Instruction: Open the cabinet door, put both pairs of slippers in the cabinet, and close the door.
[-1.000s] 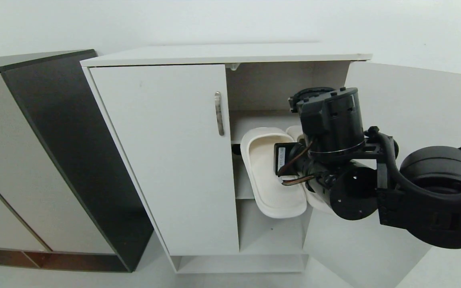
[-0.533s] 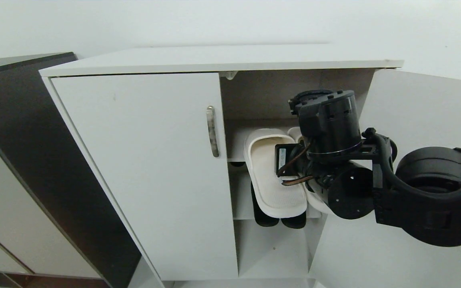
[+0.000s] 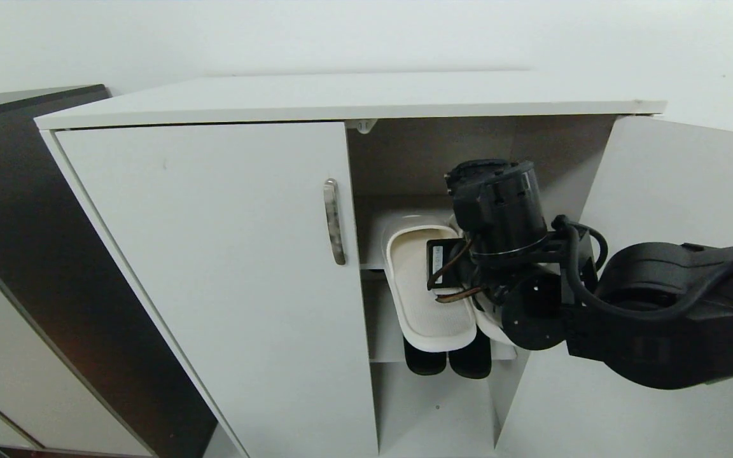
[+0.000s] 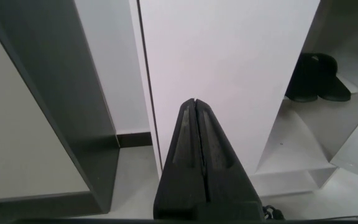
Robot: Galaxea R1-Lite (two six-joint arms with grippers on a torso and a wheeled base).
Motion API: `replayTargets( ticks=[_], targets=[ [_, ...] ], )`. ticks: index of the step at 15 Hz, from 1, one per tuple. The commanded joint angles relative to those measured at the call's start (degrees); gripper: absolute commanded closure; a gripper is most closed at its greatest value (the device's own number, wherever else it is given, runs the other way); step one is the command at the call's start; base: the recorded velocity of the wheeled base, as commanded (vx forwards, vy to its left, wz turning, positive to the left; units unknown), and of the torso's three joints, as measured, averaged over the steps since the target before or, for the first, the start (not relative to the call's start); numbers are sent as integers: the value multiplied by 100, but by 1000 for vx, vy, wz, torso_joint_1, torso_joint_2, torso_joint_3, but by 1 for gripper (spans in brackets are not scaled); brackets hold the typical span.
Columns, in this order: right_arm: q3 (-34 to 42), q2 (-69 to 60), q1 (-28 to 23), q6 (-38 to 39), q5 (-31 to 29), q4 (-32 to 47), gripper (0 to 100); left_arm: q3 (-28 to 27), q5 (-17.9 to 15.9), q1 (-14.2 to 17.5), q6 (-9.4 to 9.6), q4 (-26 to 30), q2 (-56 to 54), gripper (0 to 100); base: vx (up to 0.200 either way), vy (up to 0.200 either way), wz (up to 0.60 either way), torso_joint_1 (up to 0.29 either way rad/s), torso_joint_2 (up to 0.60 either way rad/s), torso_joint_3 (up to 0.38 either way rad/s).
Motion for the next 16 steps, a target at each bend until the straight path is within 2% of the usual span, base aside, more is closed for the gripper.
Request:
replayTargets(
  ticks=[1,9,16],
  targets=[
    [-147,167,-99,-12,28,-27,100,0,1,0,-3,0,7,100,0,0,0,0,0,0],
    [-1439,958,-591,-372,90,16,100,0,1,0,-3,0,7,100,0,0,0,0,0,0],
    [-1896,1249,-758,-390,178,263,100,0,1,0,-3,0,7,100,0,0,0,0,0,0]
  ],
)
